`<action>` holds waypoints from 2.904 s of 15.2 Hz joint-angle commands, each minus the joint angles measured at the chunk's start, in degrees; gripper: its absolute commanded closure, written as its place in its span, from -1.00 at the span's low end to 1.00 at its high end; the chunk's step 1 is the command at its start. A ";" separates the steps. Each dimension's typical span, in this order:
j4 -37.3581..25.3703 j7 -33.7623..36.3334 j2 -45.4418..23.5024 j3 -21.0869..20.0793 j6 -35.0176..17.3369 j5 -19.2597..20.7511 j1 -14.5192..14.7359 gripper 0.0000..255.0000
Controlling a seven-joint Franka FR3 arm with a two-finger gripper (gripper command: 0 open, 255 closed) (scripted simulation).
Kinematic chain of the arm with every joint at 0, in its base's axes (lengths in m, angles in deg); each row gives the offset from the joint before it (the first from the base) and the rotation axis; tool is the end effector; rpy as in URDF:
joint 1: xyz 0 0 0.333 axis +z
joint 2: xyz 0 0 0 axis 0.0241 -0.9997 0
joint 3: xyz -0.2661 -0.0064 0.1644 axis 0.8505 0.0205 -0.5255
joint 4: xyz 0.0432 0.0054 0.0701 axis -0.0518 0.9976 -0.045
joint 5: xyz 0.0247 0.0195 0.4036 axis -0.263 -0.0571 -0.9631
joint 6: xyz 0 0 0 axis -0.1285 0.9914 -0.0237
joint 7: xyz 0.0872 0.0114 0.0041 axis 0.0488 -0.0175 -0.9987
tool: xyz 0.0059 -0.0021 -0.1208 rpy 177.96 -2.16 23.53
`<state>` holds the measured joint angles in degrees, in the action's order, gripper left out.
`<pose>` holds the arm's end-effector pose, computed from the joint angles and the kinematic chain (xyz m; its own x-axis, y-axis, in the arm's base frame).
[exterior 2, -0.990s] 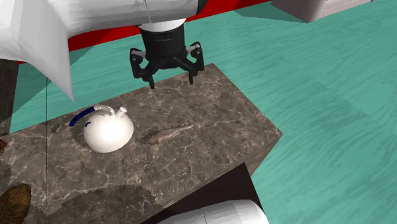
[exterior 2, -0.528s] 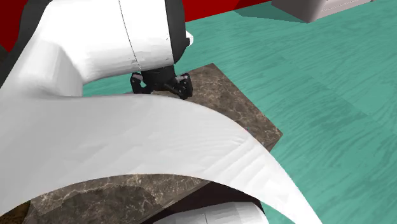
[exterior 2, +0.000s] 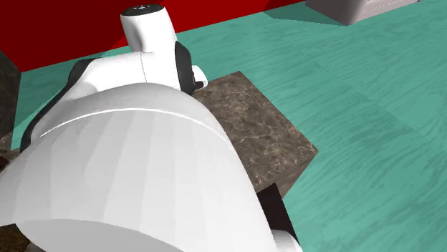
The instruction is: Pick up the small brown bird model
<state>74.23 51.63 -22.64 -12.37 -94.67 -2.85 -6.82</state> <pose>0.3681 0.0724 0.4332 0.8544 -0.5192 0.0199 -0.5196 -0.8539 0.0302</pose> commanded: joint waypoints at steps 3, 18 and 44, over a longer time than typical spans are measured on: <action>1.89 9.02 -7.10 -3.91 -7.39 -1.32 -2.02 -1.00; 3.21 29.52 -30.53 -10.85 -28.27 3.05 -7.42 -1.00; 0.02 26.24 -20.53 -9.31 -15.62 -1.06 -6.24 1.00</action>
<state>74.55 78.07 -43.85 -21.85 -111.27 -3.73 -13.11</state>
